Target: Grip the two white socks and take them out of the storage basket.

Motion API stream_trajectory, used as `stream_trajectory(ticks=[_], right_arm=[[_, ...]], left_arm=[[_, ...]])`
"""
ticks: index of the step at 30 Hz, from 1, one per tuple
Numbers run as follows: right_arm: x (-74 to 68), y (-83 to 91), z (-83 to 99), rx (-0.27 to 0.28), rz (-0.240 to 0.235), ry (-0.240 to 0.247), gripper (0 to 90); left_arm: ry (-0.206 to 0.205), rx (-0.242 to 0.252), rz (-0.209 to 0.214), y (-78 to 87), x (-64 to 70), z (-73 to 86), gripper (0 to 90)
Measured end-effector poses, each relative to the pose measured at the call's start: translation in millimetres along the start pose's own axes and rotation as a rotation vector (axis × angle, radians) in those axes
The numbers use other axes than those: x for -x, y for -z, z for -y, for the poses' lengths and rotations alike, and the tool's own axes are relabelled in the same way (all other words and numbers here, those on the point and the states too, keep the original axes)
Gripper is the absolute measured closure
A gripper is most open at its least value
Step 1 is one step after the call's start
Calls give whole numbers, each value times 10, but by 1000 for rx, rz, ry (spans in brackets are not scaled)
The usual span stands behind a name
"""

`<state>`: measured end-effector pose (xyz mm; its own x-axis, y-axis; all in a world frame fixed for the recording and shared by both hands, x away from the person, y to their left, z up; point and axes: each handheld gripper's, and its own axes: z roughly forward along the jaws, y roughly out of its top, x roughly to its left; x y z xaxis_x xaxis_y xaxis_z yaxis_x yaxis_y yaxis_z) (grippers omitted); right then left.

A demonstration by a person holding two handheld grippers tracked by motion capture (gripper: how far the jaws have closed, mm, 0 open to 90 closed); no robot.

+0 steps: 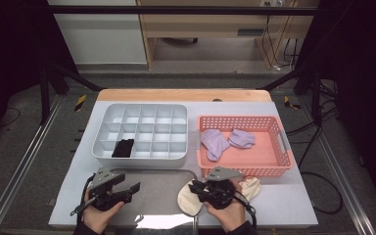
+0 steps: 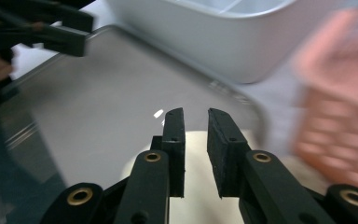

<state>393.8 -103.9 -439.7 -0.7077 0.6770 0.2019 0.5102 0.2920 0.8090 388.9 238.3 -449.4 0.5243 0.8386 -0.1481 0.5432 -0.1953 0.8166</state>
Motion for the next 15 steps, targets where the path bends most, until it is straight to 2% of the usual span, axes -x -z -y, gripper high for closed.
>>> stream_trajectory(ticks=[3,6,7,8,12,15], right_arm=[[176,160,42,15,60,-13,788],[333,239,129,16,116,-22,790],[374,254,161,15,128,-27,790],[411,259,193,12,137,-33,792],[491,220,309,-10,153,-60,800],[517,155,345,-32,167,-50,810]], left_arm=[[-18,-5,-4,34,92,-71,296],[-37,-15,3,31,204,-136,300],[-37,-15,3,31,204,-136,304],[-45,-19,8,3,298,-163,306],[-53,-38,47,-114,512,-192,317],[-79,-53,63,-221,685,-201,330]])
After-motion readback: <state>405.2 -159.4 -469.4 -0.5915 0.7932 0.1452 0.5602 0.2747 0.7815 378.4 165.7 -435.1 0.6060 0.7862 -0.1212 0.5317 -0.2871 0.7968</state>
